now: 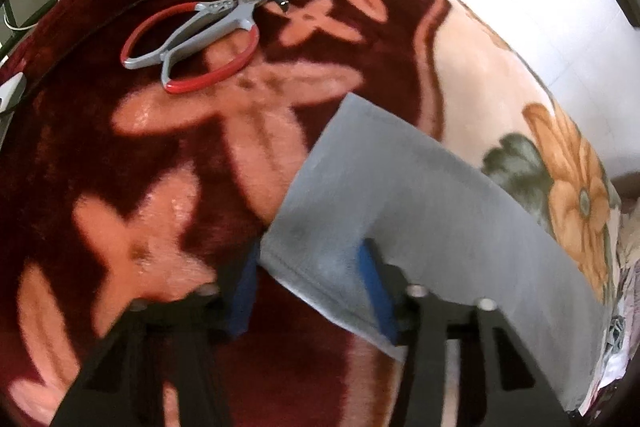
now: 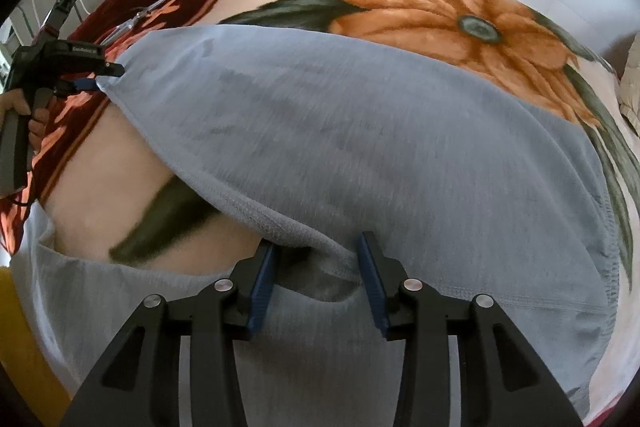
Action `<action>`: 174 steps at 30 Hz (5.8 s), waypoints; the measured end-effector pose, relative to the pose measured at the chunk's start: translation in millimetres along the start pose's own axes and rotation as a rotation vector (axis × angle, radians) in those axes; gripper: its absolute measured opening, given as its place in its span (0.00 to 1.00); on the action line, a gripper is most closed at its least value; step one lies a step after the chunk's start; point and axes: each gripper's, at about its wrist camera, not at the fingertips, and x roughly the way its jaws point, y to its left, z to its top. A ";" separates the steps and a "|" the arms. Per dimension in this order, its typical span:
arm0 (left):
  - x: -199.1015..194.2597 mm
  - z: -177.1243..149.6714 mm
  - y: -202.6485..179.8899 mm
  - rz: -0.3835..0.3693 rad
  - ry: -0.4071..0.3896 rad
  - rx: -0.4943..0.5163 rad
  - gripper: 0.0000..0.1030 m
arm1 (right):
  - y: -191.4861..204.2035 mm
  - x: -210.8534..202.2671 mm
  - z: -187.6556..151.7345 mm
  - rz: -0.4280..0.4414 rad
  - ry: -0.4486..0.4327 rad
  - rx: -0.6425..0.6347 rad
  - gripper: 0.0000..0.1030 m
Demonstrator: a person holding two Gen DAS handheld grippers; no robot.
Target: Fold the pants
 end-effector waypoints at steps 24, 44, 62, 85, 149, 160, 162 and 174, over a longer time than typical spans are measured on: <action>-38.7 -30.2 24.6 0.048 -0.061 0.073 0.03 | 11.2 -23.5 -21.1 0.042 -0.020 -0.127 0.10; -75.2 -72.1 14.2 0.050 -0.063 0.216 0.44 | -0.9 -56.2 -37.0 0.067 -0.052 -0.002 0.35; -151.9 -185.2 -55.7 -0.101 -0.041 0.339 0.68 | -39.8 -112.4 -88.9 -0.048 -0.074 0.152 0.36; -128.3 -309.1 -141.9 -0.178 0.096 0.589 0.69 | -173.9 -117.9 -193.2 -0.182 0.039 0.586 0.42; -171.7 -341.6 -170.9 -0.346 0.043 0.736 0.04 | -148.6 -155.1 -190.8 -0.109 -0.062 0.027 0.41; -169.1 -311.5 -180.4 -0.300 -0.011 0.691 0.04 | -104.3 -139.1 -174.9 -0.218 -0.080 -0.336 0.41; -162.6 -308.1 -180.1 -0.293 0.001 0.683 0.04 | -101.1 -138.3 -168.1 -0.222 -0.101 -0.355 0.41; -141.3 -312.8 -178.3 -0.292 0.059 0.672 0.04 | -114.3 -82.3 -146.0 -0.132 0.024 -0.419 0.42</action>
